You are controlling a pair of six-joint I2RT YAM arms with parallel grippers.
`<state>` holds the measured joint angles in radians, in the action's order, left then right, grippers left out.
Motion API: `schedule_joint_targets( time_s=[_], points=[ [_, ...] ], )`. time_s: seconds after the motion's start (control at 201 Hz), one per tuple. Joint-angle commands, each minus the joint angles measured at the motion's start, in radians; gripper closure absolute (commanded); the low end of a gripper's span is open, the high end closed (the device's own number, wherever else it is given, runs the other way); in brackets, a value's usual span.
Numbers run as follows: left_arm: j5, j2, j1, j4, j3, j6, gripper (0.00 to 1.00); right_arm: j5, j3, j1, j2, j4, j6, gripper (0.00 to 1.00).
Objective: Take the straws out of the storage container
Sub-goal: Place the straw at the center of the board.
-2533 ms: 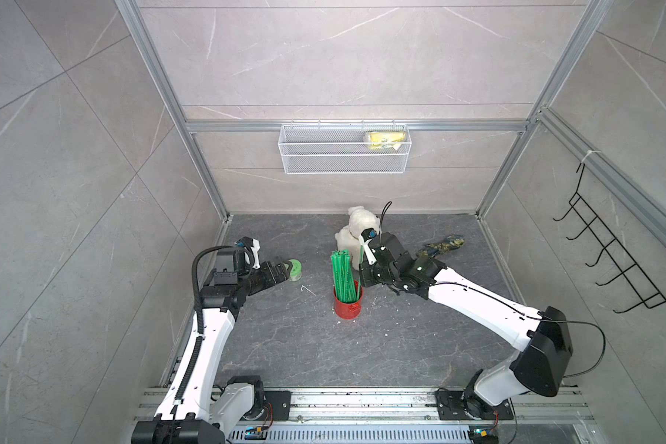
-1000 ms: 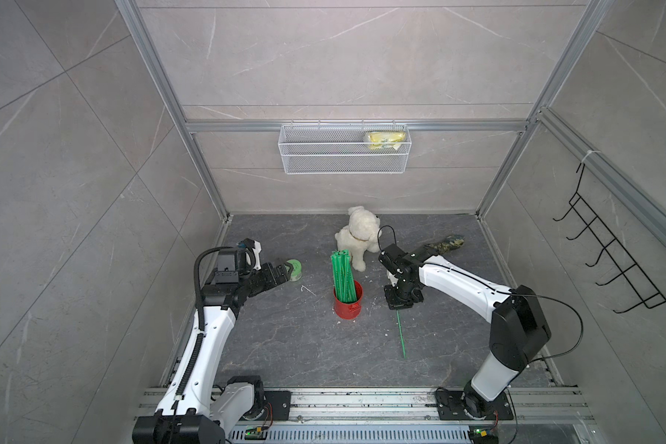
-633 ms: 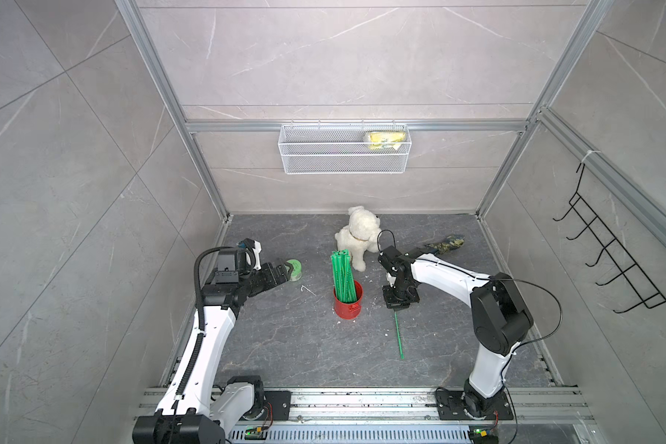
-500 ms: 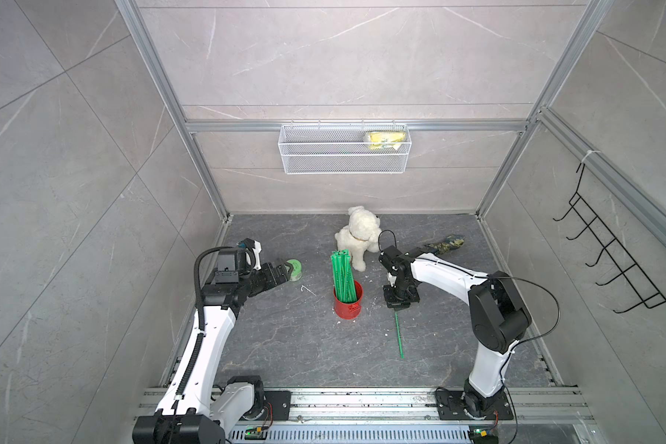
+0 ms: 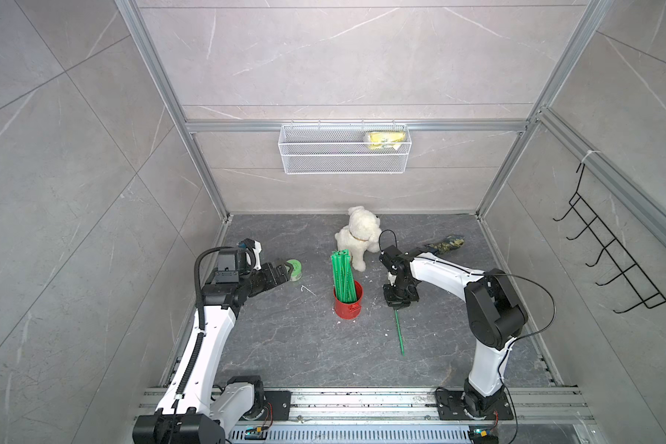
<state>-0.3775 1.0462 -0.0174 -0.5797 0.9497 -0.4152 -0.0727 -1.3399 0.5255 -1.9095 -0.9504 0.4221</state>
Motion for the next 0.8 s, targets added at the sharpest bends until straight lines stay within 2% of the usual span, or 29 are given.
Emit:
schedule_joint_targets(
  time_s=[0.0,0.428,0.548,0.796],
  points=[
    [-0.031,0.002,-0.001,-0.007,0.035,0.025,0.00,-0.006,-0.023,-0.005,-0.021,0.003,-0.019,0.86],
    [-0.033,0.008,0.000,-0.006,0.035,0.024,0.00,-0.014,-0.017,-0.009,0.036,-0.004,-0.022,0.77],
    [-0.033,0.005,-0.001,-0.008,0.036,0.023,0.00,-0.037,0.014,-0.006,0.138,0.018,-0.035,0.77],
    [-0.031,-0.001,-0.001,-0.006,0.034,0.023,0.00,-0.010,0.099,0.063,0.459,0.146,-0.033,0.73]
  ],
)
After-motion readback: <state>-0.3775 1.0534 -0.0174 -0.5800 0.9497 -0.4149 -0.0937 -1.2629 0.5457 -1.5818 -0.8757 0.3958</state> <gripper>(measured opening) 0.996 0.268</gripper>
